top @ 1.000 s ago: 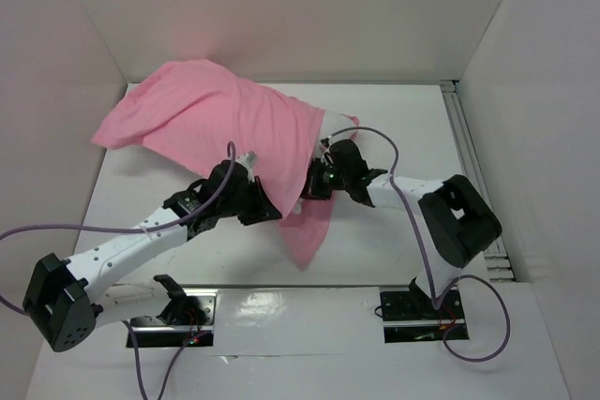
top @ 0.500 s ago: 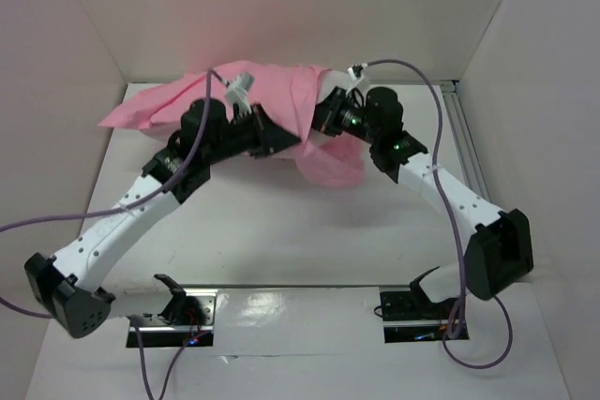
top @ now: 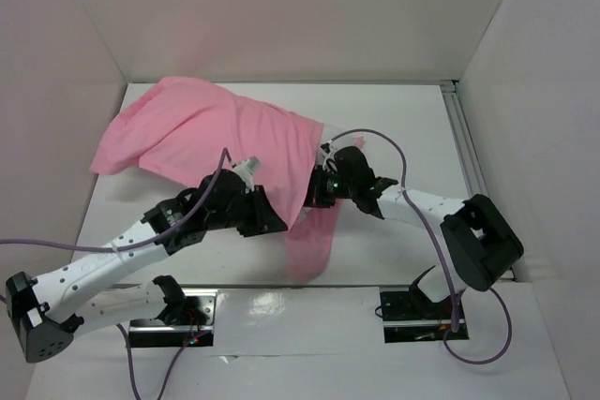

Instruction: Put the pillow into the pillowcase

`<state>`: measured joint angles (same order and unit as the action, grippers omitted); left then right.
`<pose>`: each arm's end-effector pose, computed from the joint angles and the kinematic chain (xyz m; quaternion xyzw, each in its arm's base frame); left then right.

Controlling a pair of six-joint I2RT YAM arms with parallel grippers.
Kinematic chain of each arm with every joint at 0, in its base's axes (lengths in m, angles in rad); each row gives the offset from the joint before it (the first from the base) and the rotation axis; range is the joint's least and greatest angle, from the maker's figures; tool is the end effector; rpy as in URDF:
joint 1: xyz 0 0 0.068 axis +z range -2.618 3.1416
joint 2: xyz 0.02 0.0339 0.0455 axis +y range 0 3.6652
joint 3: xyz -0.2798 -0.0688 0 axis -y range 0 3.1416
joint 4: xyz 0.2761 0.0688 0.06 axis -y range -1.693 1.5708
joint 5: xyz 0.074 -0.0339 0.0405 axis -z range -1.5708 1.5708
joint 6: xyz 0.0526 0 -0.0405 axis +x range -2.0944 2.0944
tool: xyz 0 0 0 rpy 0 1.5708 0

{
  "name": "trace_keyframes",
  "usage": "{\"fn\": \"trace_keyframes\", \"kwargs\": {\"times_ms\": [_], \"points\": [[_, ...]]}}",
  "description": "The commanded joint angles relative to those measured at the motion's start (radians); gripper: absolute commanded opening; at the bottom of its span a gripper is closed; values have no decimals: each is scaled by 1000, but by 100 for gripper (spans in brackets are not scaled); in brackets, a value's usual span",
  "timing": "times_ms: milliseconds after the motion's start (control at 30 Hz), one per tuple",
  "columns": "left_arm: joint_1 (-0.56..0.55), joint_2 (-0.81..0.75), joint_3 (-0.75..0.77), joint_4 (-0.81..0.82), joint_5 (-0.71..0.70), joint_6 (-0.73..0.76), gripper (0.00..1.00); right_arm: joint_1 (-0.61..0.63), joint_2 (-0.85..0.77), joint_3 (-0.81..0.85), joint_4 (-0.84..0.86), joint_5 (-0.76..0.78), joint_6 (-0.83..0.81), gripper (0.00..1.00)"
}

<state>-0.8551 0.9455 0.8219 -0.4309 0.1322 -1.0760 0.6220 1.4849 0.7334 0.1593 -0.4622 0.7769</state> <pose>0.1554 -0.1893 0.2994 -0.0641 0.8700 -0.4321 0.2288 0.2620 0.2167 0.1800 -0.0409 0.8650 0.4492 0.2199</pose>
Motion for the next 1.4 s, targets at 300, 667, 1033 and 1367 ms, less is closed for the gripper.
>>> {"fn": "trace_keyframes", "kwargs": {"times_ms": [300,667,1033,1367], "points": [[5,384,719,-442,-256,348,71,-82,-434,73,-635,445,-185,67],[-12,1019,1413,-630,-683,487,84,-398,-301,107,-417,59,-128,81],[-30,1248,1537,-703,-937,559,74,-447,-163,97,-256,-65,-91,83],[-30,1228,1573,-629,-861,620,0,-447,66,161,-17,-122,-4,83]]}}
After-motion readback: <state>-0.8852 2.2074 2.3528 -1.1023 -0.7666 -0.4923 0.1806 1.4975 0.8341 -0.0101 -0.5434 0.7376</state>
